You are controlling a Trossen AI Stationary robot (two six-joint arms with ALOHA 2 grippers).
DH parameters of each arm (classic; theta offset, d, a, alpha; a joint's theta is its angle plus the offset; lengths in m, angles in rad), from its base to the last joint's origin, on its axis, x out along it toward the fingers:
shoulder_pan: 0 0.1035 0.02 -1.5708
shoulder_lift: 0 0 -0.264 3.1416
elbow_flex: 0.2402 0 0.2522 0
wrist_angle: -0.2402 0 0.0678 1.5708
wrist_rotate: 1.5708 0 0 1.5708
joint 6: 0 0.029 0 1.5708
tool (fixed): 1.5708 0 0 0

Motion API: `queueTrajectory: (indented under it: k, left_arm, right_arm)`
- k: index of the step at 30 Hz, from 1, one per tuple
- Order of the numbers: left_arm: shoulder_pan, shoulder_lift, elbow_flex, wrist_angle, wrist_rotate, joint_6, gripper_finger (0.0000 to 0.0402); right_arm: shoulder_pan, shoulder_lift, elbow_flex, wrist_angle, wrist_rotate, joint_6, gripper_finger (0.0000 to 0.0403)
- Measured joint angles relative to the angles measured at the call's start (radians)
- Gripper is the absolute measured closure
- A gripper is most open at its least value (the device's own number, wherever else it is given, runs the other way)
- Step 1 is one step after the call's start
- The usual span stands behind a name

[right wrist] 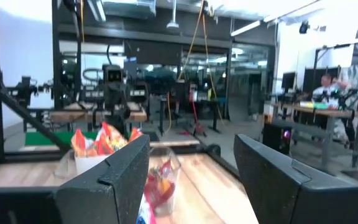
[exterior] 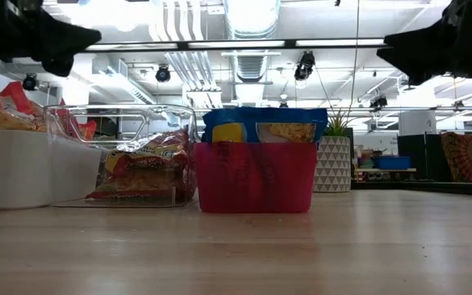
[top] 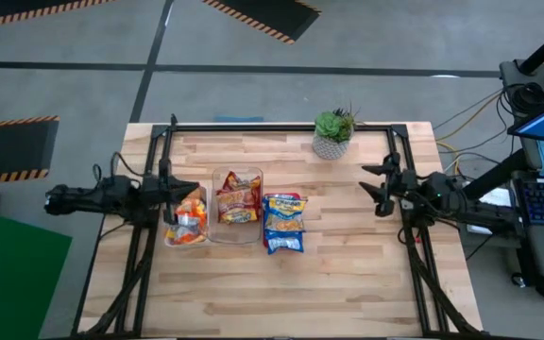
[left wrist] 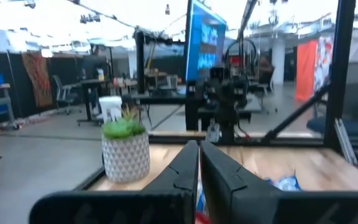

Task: Sort Maruchan noodles
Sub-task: Return to Home Position

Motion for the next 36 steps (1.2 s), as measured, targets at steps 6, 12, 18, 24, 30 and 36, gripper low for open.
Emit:
queueTrajectory:
  k: [6, 12, 18, 24, 30, 36]
  left_arm:
    - [-0.001, 0.032, -0.041, -0.007, 0.003, -0.035, 0.0401]
    - [-0.001, 0.015, -0.149, 0.052, 0.050, -0.156, 0.0401]
    - [-0.001, 0.031, -0.144, 0.092, 0.048, -0.239, 0.0401]
    - [-0.001, 0.031, -0.141, 0.084, 0.045, -0.239, 0.0401]
    - [-0.001, 0.032, -0.141, 0.082, 0.045, -0.239, 0.0401]
    - [-0.001, 0.033, -0.141, 0.083, 0.045, -0.239, 0.0401]
  right_arm:
    - [-0.002, -0.007, -0.022, -0.017, -0.011, -0.005, 0.0179]
    - [-0.002, 0.009, -0.022, -0.091, -0.052, 0.012, 0.0192]
    - [-0.002, 0.011, -0.023, -0.125, -0.044, 0.094, 0.0217]
    - [-0.002, 0.028, -0.023, -0.132, -0.044, 0.088, 0.0222]
    - [-0.002, 0.035, -0.023, -0.145, -0.044, 0.088, 0.0221]
    - [-0.002, 0.034, -0.023, -0.144, -0.043, 0.088, 0.0221]
